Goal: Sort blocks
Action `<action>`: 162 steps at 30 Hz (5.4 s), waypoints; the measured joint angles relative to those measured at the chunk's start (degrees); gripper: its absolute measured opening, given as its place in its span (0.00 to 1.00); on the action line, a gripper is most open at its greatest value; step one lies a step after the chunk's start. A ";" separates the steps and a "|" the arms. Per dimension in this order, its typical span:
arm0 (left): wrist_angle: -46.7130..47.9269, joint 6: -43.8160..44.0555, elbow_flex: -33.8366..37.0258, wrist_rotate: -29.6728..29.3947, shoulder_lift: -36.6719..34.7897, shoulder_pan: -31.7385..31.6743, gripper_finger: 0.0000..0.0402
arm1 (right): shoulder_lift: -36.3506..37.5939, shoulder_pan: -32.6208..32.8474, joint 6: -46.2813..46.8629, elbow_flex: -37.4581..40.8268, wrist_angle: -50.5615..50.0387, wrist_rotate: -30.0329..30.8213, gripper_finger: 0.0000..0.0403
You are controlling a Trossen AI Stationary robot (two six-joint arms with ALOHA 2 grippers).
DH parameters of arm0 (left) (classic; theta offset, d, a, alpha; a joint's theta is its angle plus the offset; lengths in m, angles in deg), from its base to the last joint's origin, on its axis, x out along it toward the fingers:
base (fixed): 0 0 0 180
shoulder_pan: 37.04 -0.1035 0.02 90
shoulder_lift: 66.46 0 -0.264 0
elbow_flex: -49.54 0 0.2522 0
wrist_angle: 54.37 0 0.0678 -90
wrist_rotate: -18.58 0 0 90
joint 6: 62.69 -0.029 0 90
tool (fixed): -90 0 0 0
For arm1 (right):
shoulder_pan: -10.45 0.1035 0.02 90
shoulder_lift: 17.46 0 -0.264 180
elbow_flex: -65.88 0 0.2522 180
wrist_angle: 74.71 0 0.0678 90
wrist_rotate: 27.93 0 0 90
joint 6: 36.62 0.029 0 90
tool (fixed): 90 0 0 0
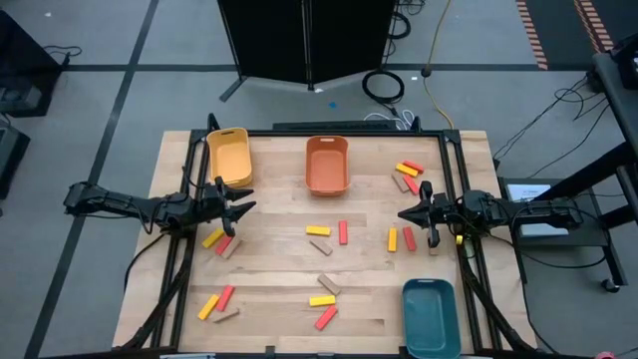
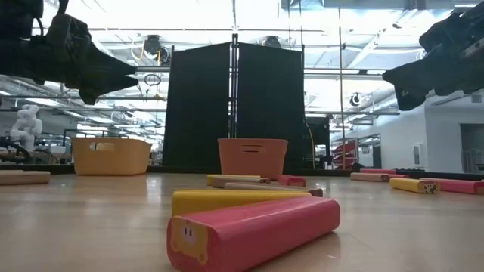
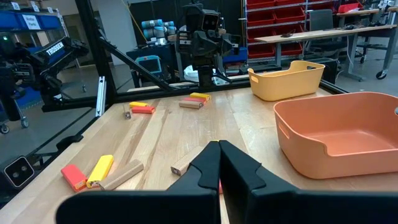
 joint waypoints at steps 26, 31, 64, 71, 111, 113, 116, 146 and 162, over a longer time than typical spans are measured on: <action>-0.23 0.23 0.02 -0.02 0.01 0.00 0.46 | -0.01 0.00 12.12 0.00 0.97 0.04 0.00; -0.48 8.92 0.01 2.16 0.00 0.00 0.46 | -0.03 -0.02 14.29 0.00 5.53 0.09 0.00; -11.32 -12.19 -23.61 7.23 36.04 -1.73 0.46 | -39.91 -16.53 16.12 -34.87 -37.10 14.92 0.40; -18.93 -18.90 -23.61 6.53 45.75 -7.64 0.46 | -51.45 -19.38 23.38 -43.56 -59.09 14.70 0.40; -13.95 -14.73 -23.74 32.61 48.02 -22.99 0.46 | -84.96 -51.75 -25.55 -46.14 -45.47 11.96 0.35; -13.87 -14.73 -23.74 32.59 48.02 -22.99 0.46 | -84.96 -51.75 -25.93 -46.12 -44.04 11.96 0.35; -13.71 -14.73 -23.74 32.49 48.02 -22.99 0.46 | -84.96 -51.74 -25.69 -46.13 -42.91 13.03 0.35; -13.60 -14.69 -23.74 32.39 48.02 -22.99 0.46 | -89.57 -53.46 -12.35 -46.36 -41.26 14.28 0.32; -13.60 -14.71 -23.74 32.39 48.02 -22.99 0.46 | -78.51 -53.28 -10.72 -46.10 -48.35 8.43 0.17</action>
